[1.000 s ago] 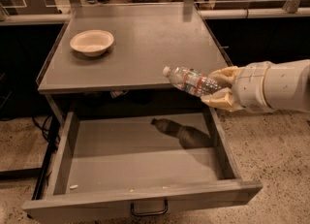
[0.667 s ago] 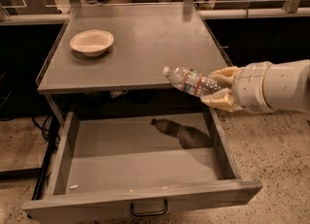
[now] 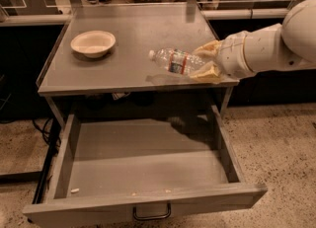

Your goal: Pick water bottle from top drawer and place on counter

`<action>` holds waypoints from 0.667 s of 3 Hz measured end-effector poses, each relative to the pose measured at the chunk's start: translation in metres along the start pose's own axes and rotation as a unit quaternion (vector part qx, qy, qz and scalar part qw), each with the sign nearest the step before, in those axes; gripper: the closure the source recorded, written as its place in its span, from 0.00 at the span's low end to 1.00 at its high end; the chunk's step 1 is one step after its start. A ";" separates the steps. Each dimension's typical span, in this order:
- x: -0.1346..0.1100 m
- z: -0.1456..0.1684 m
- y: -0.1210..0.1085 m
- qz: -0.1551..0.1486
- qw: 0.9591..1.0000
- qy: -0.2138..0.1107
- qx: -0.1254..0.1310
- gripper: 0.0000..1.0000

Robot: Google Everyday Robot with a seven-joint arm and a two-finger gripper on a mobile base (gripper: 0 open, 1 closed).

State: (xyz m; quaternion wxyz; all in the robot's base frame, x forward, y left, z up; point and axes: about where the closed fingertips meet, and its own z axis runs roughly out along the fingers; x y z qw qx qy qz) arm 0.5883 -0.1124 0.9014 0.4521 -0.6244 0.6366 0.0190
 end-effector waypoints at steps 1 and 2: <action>-0.010 0.033 -0.028 -0.028 0.999 -0.020 -0.033 1.00; -0.022 0.060 -0.043 -0.053 0.996 -0.036 -0.068 1.00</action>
Offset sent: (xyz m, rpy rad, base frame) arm 0.0945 0.0649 0.0021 -0.0416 0.0462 0.2859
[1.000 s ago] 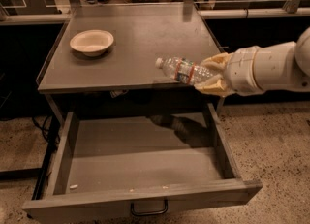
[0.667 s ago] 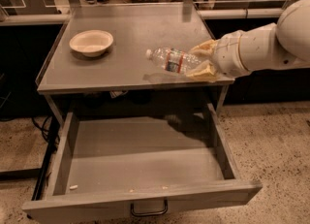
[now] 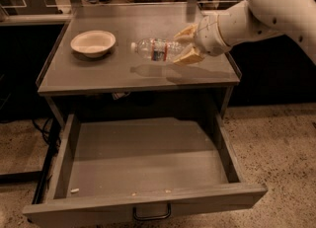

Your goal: Pick water bottle from top drawer and place on counter

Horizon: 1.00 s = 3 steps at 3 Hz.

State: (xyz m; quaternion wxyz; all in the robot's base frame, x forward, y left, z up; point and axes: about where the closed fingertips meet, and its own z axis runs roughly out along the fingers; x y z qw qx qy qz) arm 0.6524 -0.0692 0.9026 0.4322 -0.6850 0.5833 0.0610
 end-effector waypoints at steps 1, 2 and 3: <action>-0.002 0.023 -0.003 -0.020 0.999 0.008 -0.033 1.00; 0.012 0.040 0.003 -0.025 0.997 0.044 -0.054 1.00; 0.035 0.056 0.010 -0.025 0.995 0.077 -0.059 1.00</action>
Offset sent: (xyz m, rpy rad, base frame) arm 0.0243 0.0130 -0.0599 -0.2359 0.0832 0.0325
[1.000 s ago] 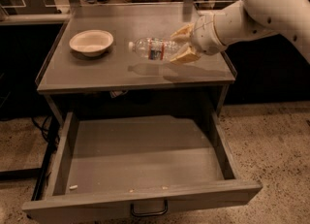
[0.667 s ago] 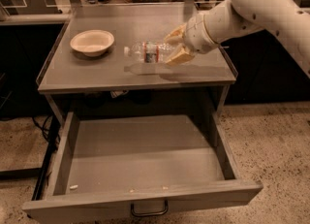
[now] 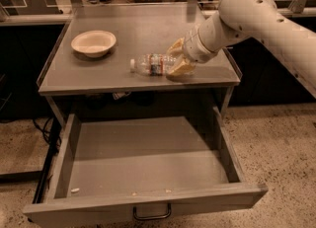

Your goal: Pick water bottle from top drawer and place on counter

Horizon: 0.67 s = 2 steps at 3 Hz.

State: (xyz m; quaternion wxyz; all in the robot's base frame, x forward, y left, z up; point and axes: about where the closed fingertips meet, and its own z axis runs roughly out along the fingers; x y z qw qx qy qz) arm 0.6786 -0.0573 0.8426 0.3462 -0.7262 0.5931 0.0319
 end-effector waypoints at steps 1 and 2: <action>0.001 0.000 0.000 -0.001 1.000 0.001 0.000 0.81; 0.001 0.000 0.000 -0.001 1.000 0.001 0.000 0.57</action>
Offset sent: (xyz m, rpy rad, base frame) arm 0.0002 -0.0003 -0.0007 -0.0026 -0.0005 0.0000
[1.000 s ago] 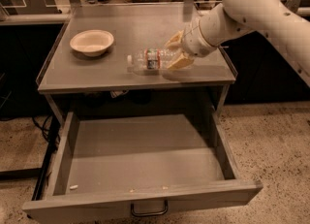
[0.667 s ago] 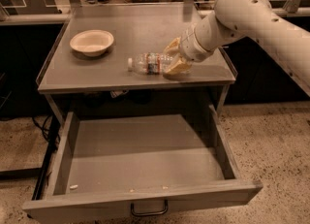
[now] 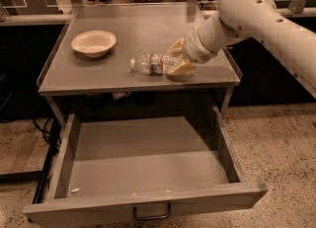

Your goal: Pick water bottle from top drawer and place on counter

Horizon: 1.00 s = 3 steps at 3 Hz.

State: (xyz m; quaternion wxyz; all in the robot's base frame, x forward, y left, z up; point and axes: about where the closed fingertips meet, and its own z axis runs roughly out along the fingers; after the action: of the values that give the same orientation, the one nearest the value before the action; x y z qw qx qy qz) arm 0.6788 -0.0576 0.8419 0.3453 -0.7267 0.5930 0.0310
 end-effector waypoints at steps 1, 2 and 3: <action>0.000 0.000 0.000 0.000 1.000 0.000 0.000 0.26; 0.000 0.000 0.000 0.000 1.000 0.000 0.000 0.03; 0.000 0.000 0.000 0.000 1.000 0.000 0.000 0.00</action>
Offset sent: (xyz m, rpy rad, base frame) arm 0.0000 0.0000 0.0000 0.0000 0.0000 0.0000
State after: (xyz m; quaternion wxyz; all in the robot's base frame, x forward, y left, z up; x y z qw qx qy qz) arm 0.6788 -0.0575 0.8418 0.3453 -0.7268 0.5930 0.0311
